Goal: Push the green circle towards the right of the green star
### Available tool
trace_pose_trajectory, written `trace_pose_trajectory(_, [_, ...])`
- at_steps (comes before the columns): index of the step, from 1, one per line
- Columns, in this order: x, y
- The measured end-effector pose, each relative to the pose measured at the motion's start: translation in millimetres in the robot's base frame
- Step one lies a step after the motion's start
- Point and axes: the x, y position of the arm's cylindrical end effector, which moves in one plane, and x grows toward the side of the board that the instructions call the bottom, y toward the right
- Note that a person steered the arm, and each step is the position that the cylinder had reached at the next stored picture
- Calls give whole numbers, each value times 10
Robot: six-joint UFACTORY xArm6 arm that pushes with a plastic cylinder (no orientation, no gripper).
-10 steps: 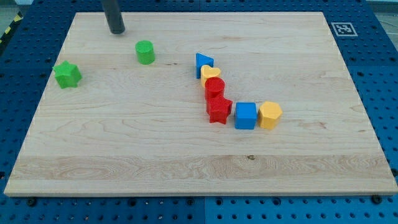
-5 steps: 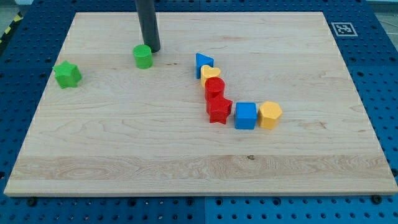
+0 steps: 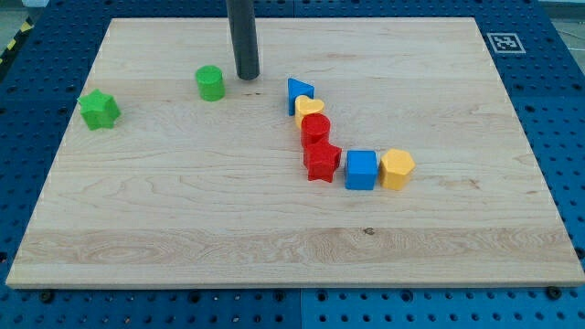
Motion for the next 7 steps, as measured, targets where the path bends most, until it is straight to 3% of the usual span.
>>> trace_pose_trajectory(7, [110,-374])
